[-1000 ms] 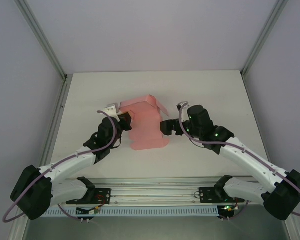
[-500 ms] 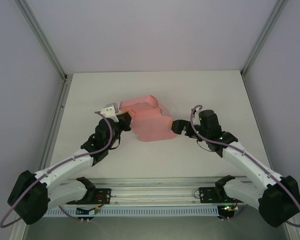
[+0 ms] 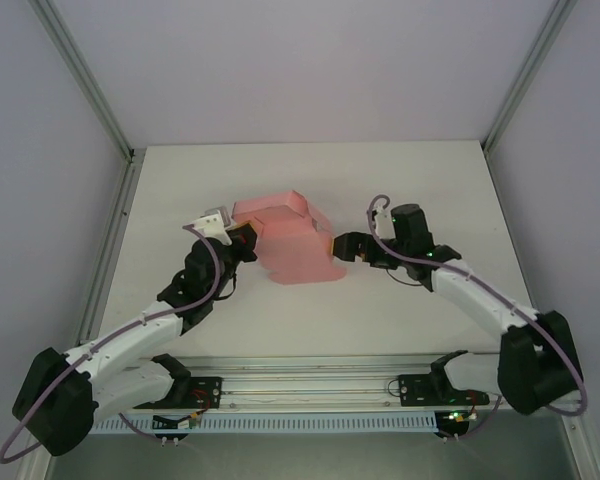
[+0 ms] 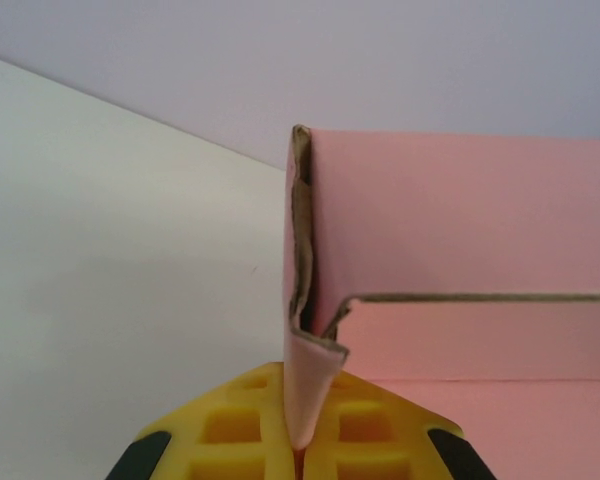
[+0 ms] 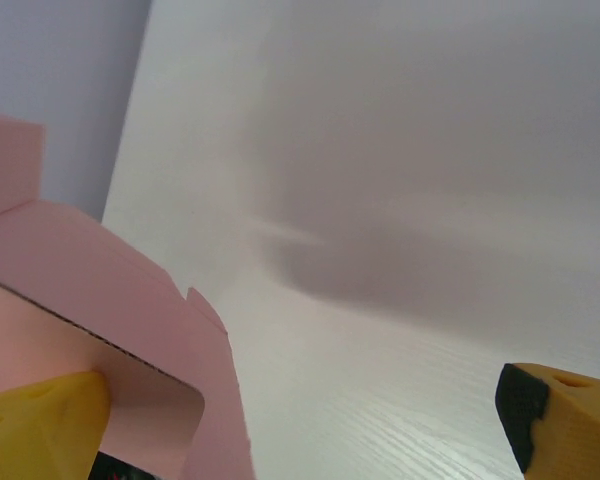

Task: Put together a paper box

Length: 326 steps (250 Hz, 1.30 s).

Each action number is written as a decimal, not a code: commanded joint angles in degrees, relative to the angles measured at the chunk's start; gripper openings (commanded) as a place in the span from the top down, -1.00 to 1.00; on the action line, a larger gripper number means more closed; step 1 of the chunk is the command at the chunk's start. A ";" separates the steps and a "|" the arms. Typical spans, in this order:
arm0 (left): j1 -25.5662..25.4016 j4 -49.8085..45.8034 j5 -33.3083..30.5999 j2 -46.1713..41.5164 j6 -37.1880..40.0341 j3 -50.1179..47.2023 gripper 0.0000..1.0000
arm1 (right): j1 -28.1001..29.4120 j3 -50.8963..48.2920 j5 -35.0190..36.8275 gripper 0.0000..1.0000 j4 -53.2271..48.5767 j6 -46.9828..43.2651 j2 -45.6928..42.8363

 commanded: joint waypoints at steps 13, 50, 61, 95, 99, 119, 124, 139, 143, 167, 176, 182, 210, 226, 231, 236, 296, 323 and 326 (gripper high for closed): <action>-0.91 -1.13 3.13 -2.66 1.22 1.06 1.00 | 0.50 2.37 3.70 -1.00 -11.31 -12.82 -14.52; -0.94 -1.71 4.95 -2.83 3.41 1.12 1.00 | -0.13 6.98 6.35 -1.00 -24.61 -19.21 -22.58; -0.86 -1.72 6.12 -2.76 4.36 1.22 1.00 | -0.25 8.66 7.44 -1.00 -26.32 -21.03 -23.47; -0.90 -1.74 9.63 -2.77 6.35 1.31 1.00 | -1.34 15.17 6.98 -0.81 -27.43 -25.77 -20.24; -0.94 -1.72 9.79 -2.77 6.41 1.31 1.00 | -1.30 15.97 6.35 -0.79 -27.44 -26.40 -19.40; -0.94 -1.79 10.17 -2.76 6.55 1.40 1.00 | -1.35 19.47 -0.14 -0.63 -26.67 -32.40 -15.10; -0.92 -1.73 10.12 -2.65 6.44 1.40 1.00 | -1.37 20.07 -1.99 -0.56 -26.18 -33.66 -14.11; -0.90 -1.72 10.37 -2.50 6.66 1.49 1.00 | -1.37 21.70 -8.69 -0.40 -25.27 -37.93 -11.42; -0.86 -1.72 10.37 -2.44 6.58 1.49 1.00 | -1.38 22.10 -10.35 -0.33 -25.16 -38.87 -10.71; -0.90 -1.81 10.87 -2.25 6.51 1.67 1.00 | -1.39 25.45 -15.28 -0.07 -26.20 -41.10 -6.33; -0.89 -1.85 11.02 -2.16 6.52 1.78 1.00 | -1.30 26.77 -16.10 -0.04 -27.05 -41.76 -4.73; -0.92 -1.80 11.11 -2.14 6.46 1.76 1.00 | -1.22 27.48 -16.77 -0.04 -27.69 -42.29 -3.68; -0.96 -2.13 10.99 -1.99 6.43 2.00 1.00 | -0.12 28.93 -20.11 -0.03 -27.91 -44.62 -0.78; -0.94 -2.44 10.90 -1.71 6.43 2.28 1.00 | 1.28 29.42 -20.05 -0.04 -28.20 -45.23 0.24; -0.90 -2.51 10.77 -1.66 6.35 2.36 1.00 | 1.78 29.59 -19.59 -0.03 -28.09 -45.09 0.58; -0.90 -2.51 10.85 -1.56 6.35 2.37 1.00 | 2.36 29.80 -18.61 -0.04 -27.91 -44.47 0.91; -0.90 -3.45 12.12 -1.55 6.08 3.24 1.00 | 10.30 33.42 -6.45 -0.01 -27.50 -41.47 4.55; -0.90 -3.83 12.74 -1.63 6.02 3.59 1.00 | 14.19 32.83 5.69 -0.06 -24.88 -40.79 4.71; -0.94 -3.83 12.87 -1.64 5.96 3.60 1.00 | 14.66 32.81 6.98 -0.06 -24.68 -40.90 4.74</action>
